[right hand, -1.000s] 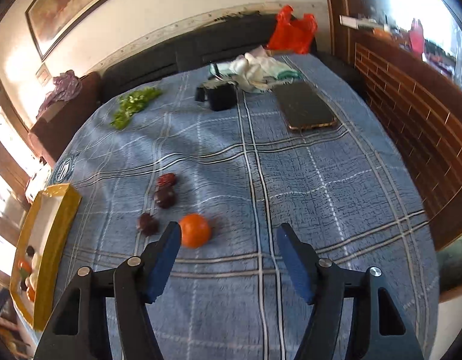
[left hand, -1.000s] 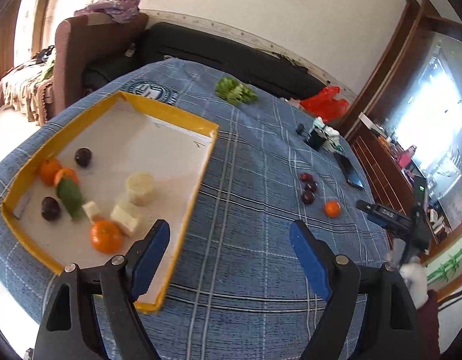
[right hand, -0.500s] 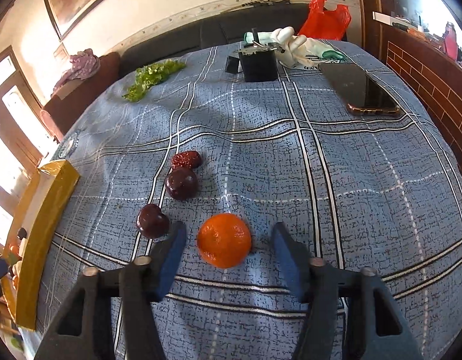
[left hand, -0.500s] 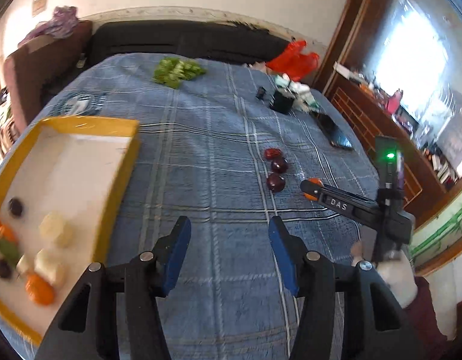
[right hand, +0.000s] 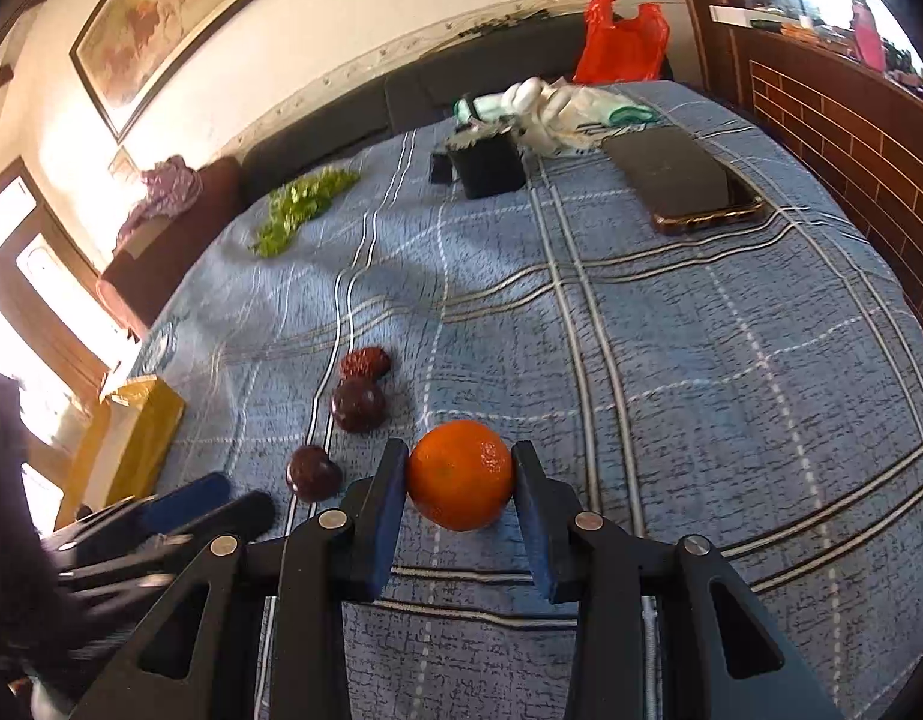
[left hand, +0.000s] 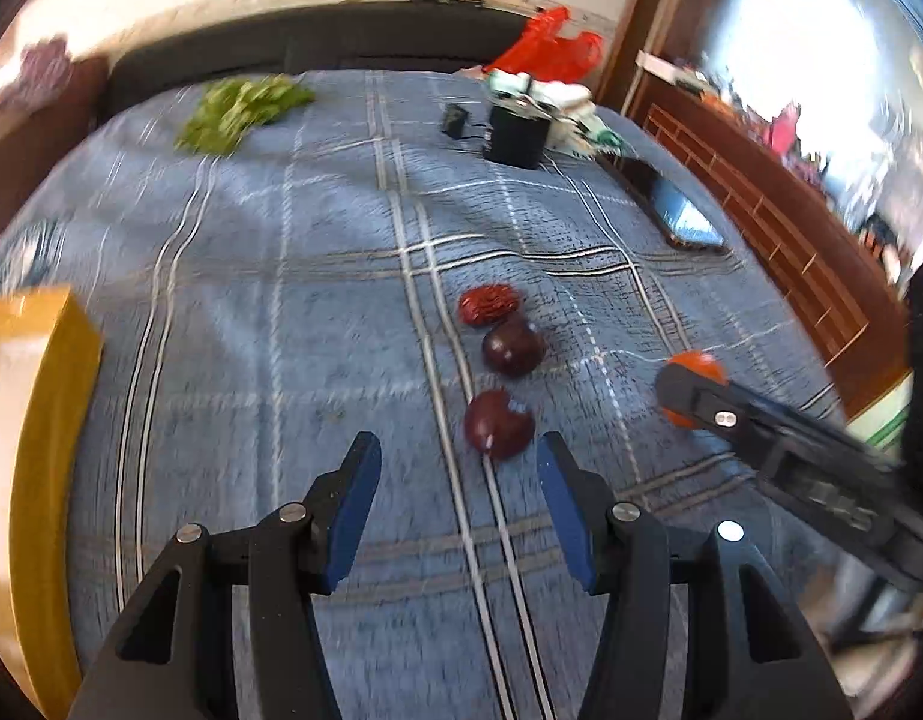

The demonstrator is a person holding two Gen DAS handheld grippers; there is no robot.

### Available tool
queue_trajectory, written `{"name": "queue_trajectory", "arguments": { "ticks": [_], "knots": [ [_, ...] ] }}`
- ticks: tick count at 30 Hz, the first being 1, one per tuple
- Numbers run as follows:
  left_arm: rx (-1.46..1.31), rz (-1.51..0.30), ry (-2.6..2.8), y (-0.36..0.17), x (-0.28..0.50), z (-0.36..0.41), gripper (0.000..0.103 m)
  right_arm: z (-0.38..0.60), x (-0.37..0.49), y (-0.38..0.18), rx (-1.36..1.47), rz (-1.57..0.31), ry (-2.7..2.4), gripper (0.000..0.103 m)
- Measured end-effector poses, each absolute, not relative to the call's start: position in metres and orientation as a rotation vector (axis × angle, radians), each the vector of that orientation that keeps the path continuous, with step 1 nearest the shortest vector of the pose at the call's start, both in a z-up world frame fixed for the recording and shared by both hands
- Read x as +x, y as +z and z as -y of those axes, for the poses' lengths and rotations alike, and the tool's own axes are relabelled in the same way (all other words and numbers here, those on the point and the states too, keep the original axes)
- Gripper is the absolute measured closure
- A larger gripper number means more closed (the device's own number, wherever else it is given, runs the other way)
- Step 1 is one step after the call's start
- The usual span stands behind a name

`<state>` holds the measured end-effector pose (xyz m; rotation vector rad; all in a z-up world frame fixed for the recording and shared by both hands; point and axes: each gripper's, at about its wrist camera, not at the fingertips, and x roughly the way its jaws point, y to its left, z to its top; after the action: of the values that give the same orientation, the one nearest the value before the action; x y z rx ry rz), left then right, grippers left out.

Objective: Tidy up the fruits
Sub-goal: 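Grasp a dark plum with the left gripper while the right gripper holds the orange, then carry the plum and orange into the tray and open both grippers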

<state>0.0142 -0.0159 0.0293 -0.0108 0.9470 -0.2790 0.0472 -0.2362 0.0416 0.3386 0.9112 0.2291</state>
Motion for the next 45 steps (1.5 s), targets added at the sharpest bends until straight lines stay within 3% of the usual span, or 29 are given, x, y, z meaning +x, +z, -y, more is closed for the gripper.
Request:
{"name": "queue_trajectory", "arguments": {
  "ticks": [9,10,11,12,21,35,45],
  "knots": [
    [0.106,-0.952,-0.267,0.014,0.024,0.042,0.052,0.242,0.047,0.045,0.376,-0.903,0.234,0.065],
    [0.11,-0.951,-0.264,0.015,0.023,0.043,0.056,0.242,0.047,0.045,0.376,-0.9,0.234,0.065],
    [0.108,-0.95,-0.267,0.016,0.022,0.043,0.072,0.242,0.047,0.046,0.376,-0.899,0.235,0.065],
    [0.102,-0.953,-0.274,0.016,0.022,0.043,0.076,0.241,0.047,0.046,0.377,-0.898,0.236,0.065],
    [-0.011,-0.897,-0.234,0.051,-0.011,0.007,0.076,0.237,0.044,0.048,0.362,-0.88,0.249,0.065],
    [-0.229,-0.761,0.09,0.103,-0.132,-0.167,0.076,0.208,0.032,0.057,0.261,-0.855,0.245,0.065],
    [-0.395,-0.75,0.303,0.086,-0.181,-0.281,0.075,0.074,-0.012,0.1,0.128,-0.888,0.539,0.065]
  ]
}}
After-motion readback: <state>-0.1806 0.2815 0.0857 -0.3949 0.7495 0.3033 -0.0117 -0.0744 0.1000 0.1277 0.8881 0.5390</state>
